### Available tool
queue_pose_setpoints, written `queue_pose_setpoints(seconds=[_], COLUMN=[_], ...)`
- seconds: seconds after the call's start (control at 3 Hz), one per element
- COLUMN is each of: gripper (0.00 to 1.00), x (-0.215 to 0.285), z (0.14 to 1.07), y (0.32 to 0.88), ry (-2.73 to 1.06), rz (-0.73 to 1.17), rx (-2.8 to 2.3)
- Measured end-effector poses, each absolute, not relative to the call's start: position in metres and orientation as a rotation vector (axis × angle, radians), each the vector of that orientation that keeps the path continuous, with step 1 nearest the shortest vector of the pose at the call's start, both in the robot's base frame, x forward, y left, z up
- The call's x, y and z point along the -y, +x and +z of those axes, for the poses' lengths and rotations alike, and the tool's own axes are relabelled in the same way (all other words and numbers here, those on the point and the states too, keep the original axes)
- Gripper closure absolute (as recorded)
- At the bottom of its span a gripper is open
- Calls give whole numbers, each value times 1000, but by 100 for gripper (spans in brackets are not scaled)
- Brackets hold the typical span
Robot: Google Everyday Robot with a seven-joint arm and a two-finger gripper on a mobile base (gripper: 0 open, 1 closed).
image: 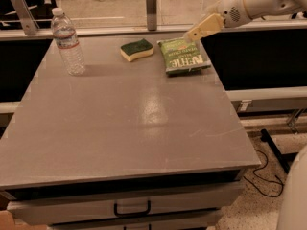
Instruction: Move green jalapeno chip bag near sponge
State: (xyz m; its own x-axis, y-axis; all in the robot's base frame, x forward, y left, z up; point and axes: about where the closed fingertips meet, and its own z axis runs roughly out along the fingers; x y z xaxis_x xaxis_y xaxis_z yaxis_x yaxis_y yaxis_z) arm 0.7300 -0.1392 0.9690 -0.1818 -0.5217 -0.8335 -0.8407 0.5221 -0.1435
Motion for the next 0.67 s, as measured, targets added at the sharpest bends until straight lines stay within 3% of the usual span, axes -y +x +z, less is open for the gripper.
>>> queue_pose_setpoints(seconds=[0.67], gripper=[0], x=[192], z=[1039], y=[662], ry=[-1190], rz=[333], rx=[-1737])
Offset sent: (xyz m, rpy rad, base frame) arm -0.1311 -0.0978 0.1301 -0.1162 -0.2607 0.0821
